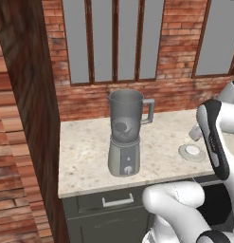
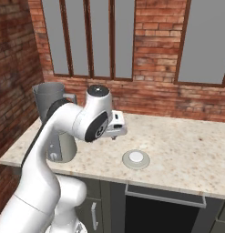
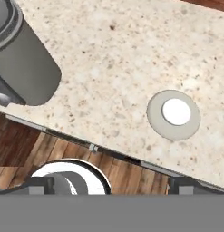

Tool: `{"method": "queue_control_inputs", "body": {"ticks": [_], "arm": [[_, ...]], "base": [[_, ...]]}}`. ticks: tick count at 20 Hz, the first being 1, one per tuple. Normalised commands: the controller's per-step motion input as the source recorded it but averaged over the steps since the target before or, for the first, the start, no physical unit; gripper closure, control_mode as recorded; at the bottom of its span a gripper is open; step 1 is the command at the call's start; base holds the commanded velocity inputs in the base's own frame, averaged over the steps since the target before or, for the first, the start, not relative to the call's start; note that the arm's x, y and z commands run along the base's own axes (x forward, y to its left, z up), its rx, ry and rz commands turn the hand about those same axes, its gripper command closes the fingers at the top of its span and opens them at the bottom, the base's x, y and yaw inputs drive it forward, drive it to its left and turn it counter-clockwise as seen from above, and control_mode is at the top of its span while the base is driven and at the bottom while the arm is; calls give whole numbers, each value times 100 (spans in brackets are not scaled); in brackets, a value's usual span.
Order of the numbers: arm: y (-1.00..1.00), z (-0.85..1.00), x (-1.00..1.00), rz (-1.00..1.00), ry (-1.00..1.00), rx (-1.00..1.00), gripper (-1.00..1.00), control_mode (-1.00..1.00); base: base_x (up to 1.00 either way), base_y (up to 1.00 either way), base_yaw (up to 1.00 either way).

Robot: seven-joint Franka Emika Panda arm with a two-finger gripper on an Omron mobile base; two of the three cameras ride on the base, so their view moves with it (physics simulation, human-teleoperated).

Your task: Open the blender lid, put the kiwi in the blender, close the lid, and start the blender.

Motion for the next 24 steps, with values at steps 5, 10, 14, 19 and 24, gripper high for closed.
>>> {"method": "queue_control_inputs", "body": {"ticks": [5,10,14,19,24], "arm": [[-44,-60,19,-16,30,0,-100,-100],[-31,-50,12,-12,13,0,-100,-100],[-27,-37,16,-3,8,1,-100,-100],[-3,-41,35,0,8,3,-100,-100],[-13,-37,31,0,3,9,-100,-100]], "base": [[0,0,0],[0,0,0],[0,0,0],[0,0,0],[0,0,0]]}}
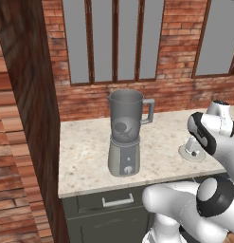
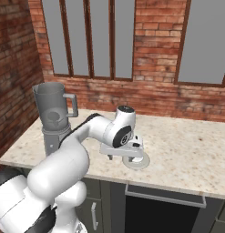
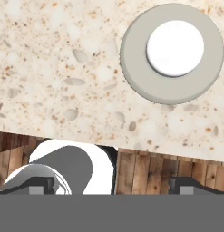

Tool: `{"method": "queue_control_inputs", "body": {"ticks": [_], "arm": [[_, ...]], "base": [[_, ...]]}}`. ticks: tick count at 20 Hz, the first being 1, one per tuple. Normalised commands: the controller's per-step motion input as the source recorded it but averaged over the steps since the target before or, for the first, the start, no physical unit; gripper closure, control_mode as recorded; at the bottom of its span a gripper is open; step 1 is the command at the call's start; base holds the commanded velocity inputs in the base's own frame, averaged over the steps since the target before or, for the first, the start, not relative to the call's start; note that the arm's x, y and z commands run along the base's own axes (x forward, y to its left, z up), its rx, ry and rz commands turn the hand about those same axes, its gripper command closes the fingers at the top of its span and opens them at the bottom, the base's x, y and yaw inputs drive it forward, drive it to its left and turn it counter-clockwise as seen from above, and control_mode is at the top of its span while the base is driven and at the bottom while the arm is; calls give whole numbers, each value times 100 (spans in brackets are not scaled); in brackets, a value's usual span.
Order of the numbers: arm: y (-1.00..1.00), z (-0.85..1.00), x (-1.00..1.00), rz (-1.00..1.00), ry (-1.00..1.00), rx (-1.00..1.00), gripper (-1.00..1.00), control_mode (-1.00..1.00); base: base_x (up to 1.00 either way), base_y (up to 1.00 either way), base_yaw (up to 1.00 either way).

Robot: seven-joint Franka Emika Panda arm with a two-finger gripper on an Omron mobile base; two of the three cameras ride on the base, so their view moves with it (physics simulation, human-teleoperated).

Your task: Open the blender lid, put the kiwi in the blender, close the lid, and start the blender.

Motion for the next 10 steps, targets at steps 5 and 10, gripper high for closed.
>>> {"method": "queue_control_inputs", "body": {"ticks": [5,10], "arm": [[-26,-11,10,0,0,7,-100,-100],[-6,-15,17,0,1,1,-100,-100]], "base": [[0,0,0],[0,0,0]]}}
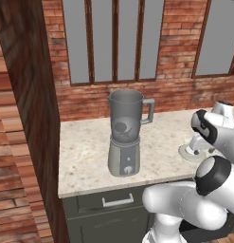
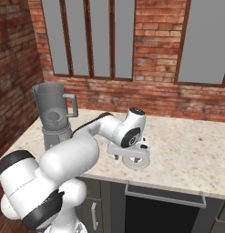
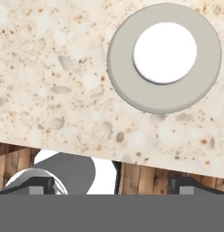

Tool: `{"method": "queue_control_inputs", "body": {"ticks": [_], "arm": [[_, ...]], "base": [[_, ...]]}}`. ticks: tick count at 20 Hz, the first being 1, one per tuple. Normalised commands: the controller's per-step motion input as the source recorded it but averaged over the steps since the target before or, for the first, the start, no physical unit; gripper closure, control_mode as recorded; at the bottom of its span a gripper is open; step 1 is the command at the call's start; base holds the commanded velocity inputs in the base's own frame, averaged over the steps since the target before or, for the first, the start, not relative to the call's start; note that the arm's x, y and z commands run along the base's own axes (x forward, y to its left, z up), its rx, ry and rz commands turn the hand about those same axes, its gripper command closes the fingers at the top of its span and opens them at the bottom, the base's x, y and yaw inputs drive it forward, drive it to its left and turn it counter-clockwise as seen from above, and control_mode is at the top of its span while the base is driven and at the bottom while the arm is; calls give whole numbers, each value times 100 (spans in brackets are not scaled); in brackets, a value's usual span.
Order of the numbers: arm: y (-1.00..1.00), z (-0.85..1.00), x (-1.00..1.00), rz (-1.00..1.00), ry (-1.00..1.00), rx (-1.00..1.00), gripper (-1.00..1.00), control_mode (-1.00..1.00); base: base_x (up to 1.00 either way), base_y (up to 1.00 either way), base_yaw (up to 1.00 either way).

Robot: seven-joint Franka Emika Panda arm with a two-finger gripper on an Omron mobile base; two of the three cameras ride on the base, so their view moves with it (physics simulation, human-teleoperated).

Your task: Open the blender lid, put the kiwi in the blender, close the lid, and start the blender.

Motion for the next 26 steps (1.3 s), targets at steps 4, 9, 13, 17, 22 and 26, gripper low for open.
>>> {"method": "queue_control_inputs", "body": {"ticks": [4,9,13,17,22,26], "arm": [[0,-23,32,-2,5,0,-100,-100],[0,-25,35,-3,5,0,-100,-100],[-19,-14,26,-5,2,0,-100,-100],[-4,-9,25,-7,3,0,-100,-100],[-10,-18,21,-8,3,0,-100,-100],[-9,-36,15,-9,3,-1,-100,-100]], "base": [[0,0,0],[0,0,0],[0,0,0],[0,0,0],[0,0,0],[0,0,0]]}}
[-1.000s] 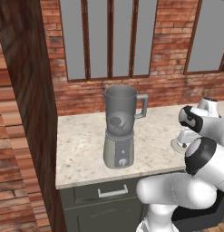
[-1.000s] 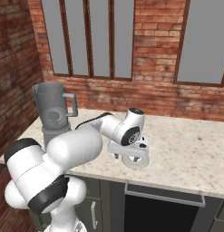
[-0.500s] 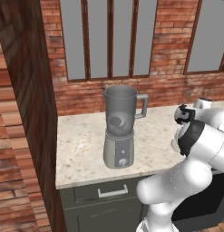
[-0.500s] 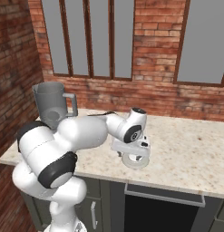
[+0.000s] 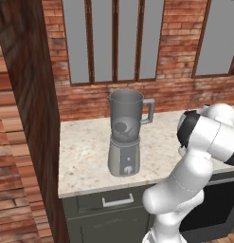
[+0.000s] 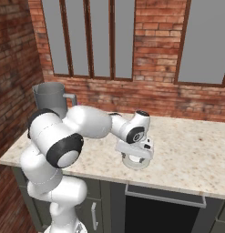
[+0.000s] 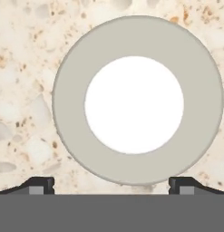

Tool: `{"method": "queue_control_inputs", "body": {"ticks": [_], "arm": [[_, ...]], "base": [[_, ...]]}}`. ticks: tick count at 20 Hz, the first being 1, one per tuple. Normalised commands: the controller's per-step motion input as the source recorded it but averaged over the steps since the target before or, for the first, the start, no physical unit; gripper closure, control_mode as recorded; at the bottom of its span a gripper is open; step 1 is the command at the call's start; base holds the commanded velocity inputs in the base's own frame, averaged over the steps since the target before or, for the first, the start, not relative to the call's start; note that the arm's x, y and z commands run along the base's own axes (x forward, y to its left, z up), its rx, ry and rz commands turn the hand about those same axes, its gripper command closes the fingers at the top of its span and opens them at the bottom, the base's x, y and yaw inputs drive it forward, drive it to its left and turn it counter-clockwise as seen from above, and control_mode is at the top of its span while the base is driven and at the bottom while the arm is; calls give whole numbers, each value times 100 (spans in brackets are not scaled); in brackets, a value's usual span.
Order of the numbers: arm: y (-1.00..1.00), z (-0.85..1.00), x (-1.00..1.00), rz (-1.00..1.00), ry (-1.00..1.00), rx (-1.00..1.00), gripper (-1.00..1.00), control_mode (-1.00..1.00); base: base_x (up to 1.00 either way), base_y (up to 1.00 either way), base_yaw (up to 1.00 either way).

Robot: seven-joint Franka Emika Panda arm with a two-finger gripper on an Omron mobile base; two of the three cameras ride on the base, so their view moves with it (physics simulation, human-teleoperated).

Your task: Open the blender lid, put the kiwi in the blender, close the lid, and start the blender.

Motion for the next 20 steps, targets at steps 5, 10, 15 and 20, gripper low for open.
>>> {"method": "queue_control_inputs", "body": {"ticks": [5,10,15,20], "arm": [[-1,-33,23,-9,2,-1,-100,-100],[0,-17,26,-6,0,0,-100,-100],[-3,-21,25,-7,0,0,-100,-100],[1,-34,32,-10,0,-7,-100,-100]], "base": [[0,0,0],[0,0,0],[0,0,0],[0,0,0]]}}
